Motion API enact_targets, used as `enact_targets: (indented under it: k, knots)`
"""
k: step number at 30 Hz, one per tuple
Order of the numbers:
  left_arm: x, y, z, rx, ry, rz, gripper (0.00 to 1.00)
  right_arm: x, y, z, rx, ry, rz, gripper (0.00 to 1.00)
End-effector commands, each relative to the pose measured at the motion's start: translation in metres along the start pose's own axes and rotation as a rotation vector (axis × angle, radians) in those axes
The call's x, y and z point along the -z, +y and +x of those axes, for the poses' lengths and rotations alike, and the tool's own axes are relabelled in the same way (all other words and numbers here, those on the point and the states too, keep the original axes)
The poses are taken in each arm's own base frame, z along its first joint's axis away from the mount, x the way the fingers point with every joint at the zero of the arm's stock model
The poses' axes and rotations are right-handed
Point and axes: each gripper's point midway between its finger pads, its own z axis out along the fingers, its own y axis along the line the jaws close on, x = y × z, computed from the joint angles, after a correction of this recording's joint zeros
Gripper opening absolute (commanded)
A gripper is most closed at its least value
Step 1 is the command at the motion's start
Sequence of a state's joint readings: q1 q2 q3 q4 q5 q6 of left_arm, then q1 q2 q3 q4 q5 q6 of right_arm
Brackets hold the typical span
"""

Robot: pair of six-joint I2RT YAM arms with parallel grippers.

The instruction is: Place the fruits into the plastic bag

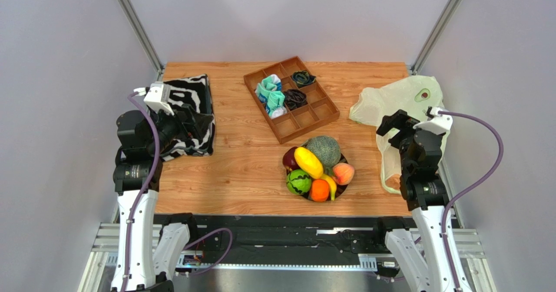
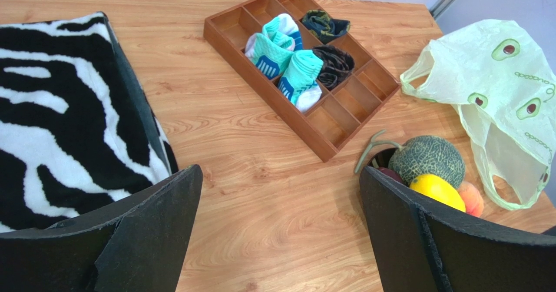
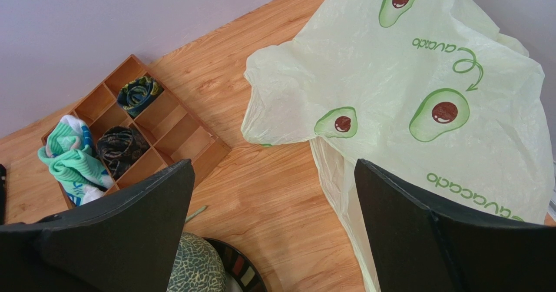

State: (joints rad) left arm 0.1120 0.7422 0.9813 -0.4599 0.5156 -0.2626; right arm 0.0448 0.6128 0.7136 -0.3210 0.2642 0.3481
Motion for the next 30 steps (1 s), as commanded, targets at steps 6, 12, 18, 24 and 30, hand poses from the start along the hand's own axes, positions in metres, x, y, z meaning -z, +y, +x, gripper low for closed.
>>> enact_targets:
  k: [6, 12, 18, 24, 30]
  knots:
    - [-0.002, -0.001, -0.007, -0.017, -0.030, 0.011, 0.99, 0.011, 0.000, -0.021, -0.027, -0.060, 0.008, 0.97]
    - [-0.001, -0.006, -0.013, -0.012, -0.050, 0.033, 0.99, 0.013, 0.003, -0.022, -0.026, -0.059, -0.006, 0.97]
    - [0.008, -0.019, -0.062, -0.033, -0.162, 0.029, 0.97, 0.017, 0.015, -0.035, -0.049, -0.088, -0.065, 0.95]
    - [0.002, -0.053, -0.099, -0.135, -0.199, 0.054, 0.94, -0.005, 0.049, -0.020, -0.036, 0.066, -0.180, 0.95]
    - [-0.007, -0.051, -0.087, -0.203, -0.163, 0.019, 0.94, -0.041, 0.066, 0.013, -0.034, 0.314, -0.172, 0.95]
